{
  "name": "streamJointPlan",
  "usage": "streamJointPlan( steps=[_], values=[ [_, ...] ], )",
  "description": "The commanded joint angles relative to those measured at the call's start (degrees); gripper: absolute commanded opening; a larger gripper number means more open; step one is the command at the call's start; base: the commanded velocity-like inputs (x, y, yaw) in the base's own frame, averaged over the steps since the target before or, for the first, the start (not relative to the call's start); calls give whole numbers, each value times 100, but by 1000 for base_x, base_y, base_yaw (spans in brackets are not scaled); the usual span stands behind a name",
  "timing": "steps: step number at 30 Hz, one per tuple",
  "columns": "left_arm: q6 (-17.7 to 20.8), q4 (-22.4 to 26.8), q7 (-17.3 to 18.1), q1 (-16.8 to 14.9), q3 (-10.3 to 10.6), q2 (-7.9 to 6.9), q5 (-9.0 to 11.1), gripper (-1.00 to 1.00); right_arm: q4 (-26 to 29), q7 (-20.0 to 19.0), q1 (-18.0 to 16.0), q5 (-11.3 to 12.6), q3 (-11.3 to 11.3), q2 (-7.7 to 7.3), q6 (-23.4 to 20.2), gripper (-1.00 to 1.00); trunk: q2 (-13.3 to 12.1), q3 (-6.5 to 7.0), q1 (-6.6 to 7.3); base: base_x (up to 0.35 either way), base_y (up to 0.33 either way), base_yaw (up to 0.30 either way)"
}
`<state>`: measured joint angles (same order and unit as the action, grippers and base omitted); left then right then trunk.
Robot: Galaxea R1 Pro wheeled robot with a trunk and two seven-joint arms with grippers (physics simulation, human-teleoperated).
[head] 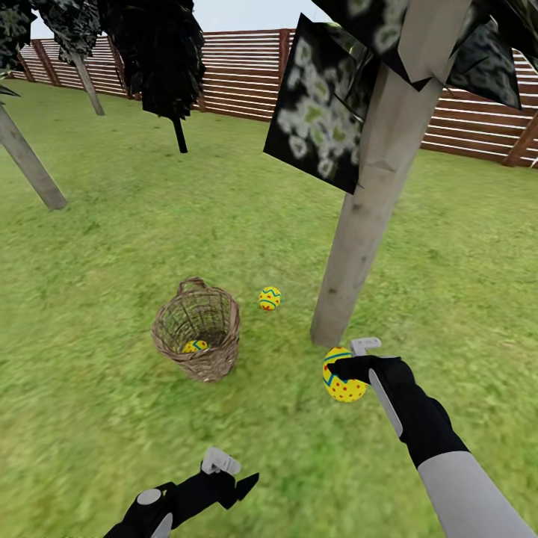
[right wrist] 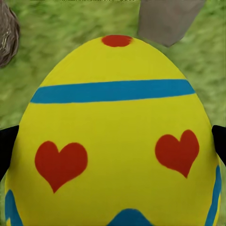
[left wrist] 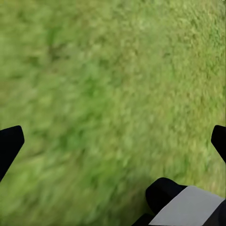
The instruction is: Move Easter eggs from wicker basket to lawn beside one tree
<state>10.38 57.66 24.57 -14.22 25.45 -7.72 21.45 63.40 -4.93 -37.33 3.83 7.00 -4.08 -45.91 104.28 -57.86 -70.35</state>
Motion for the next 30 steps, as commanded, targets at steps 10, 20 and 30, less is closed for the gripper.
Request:
streamJointPlan(
  steps=[10, 20, 30],
  values=[
    [87, 166, -101, -2, -14, -16, 87, 100, 14, 11, -5, 47, -9, -5, -29, -100, 2, -4, 0, 0, 0, 0],
    [126, 210, -792, -2, -294, 18, 145, 100, 15, 9, -4, 73, -32, -5, -23, -100, 2, -4, 0, 0, 0, 0],
    [131, 268, -1046, -2, -295, 78, 149, 100, -214, 10, -7, 98, -36, -5, 631, -100, 323, -148, -175, 0, 0, 0]
  ],
)
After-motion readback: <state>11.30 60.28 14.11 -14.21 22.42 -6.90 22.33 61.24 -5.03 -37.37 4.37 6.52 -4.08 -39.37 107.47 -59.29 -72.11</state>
